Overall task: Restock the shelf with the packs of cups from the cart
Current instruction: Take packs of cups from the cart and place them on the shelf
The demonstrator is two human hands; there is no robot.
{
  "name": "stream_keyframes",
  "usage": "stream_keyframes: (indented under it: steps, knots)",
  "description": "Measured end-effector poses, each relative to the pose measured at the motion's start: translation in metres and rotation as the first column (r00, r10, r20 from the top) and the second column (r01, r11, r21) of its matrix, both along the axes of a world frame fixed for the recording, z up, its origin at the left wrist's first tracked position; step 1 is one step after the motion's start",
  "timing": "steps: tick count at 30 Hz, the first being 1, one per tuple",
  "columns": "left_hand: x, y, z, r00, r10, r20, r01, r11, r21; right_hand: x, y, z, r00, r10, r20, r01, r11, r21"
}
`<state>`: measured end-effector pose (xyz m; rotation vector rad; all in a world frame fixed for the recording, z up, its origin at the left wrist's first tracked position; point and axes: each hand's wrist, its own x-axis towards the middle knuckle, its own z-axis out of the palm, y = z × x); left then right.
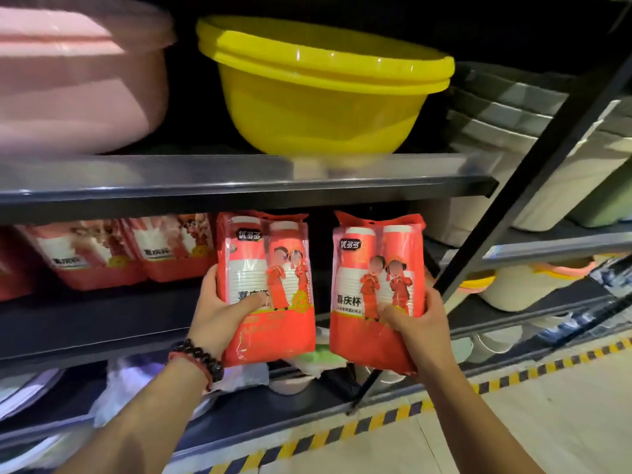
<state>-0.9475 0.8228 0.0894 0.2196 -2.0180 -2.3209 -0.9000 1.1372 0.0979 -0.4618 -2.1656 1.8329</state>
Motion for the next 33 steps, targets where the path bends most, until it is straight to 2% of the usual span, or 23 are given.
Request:
stream_keyframes:
  steps: [6, 8, 10, 12, 15, 18, 22, 26, 28, 33]
  knots:
    - [-0.052, 0.015, -0.012, 0.991, 0.125, 0.038, -0.121, 0.988, -0.092, -0.081, 0.015, -0.011, 0.997, 0.052, -0.055, -0.053, 0.998, -0.03]
    - [-0.071, 0.015, -0.018, 0.98, 0.171, 0.1, -0.158, 0.979, -0.126, -0.1, 0.013, -0.018, 0.997, 0.04, -0.072, -0.043, 0.999, -0.029]
    - [-0.092, 0.014, -0.027, 0.976, 0.149, 0.158, -0.125, 0.98, -0.154, -0.122, 0.012, -0.028, 0.995, 0.049, -0.087, -0.05, 0.999, -0.018]
    - [-0.116, 0.015, -0.037, 0.986, 0.153, 0.071, -0.138, 0.974, -0.178, -0.148, 0.014, -0.045, 0.994, 0.059, -0.09, -0.061, 0.998, -0.011]
    - [-0.154, 0.02, -0.053, 0.965, 0.163, -0.208, -0.202, 0.962, -0.184, -0.187, 0.017, -0.069, 0.992, 0.053, -0.117, -0.055, 0.998, -0.015]
    - [-0.192, 0.018, -0.067, 0.937, 0.119, -0.33, -0.204, 0.95, -0.236, -0.221, 0.019, -0.089, 0.968, 0.085, -0.236, -0.087, 0.996, 0.002]
    - [-0.234, 0.022, -0.067, 0.935, 0.053, -0.352, -0.163, 0.942, -0.292, -0.261, 0.022, -0.103, 0.934, 0.078, -0.348, -0.089, 0.996, -0.014]
    - [-0.278, 0.022, -0.062, 0.961, 0.025, -0.274, -0.126, 0.925, -0.357, -0.286, 0.021, -0.111, 0.913, 0.078, -0.401, -0.072, 0.997, 0.029]
    - [-0.297, 0.017, -0.061, 0.965, -0.008, -0.261, -0.099, 0.915, -0.391, -0.298, 0.021, -0.112, 0.898, 0.127, -0.421, -0.121, 0.992, 0.042]
    - [-0.322, 0.014, -0.064, 0.944, 0.113, -0.31, -0.223, 0.911, -0.346, -0.321, 0.025, -0.111, 0.846, 0.293, -0.445, -0.289, 0.954, 0.079]
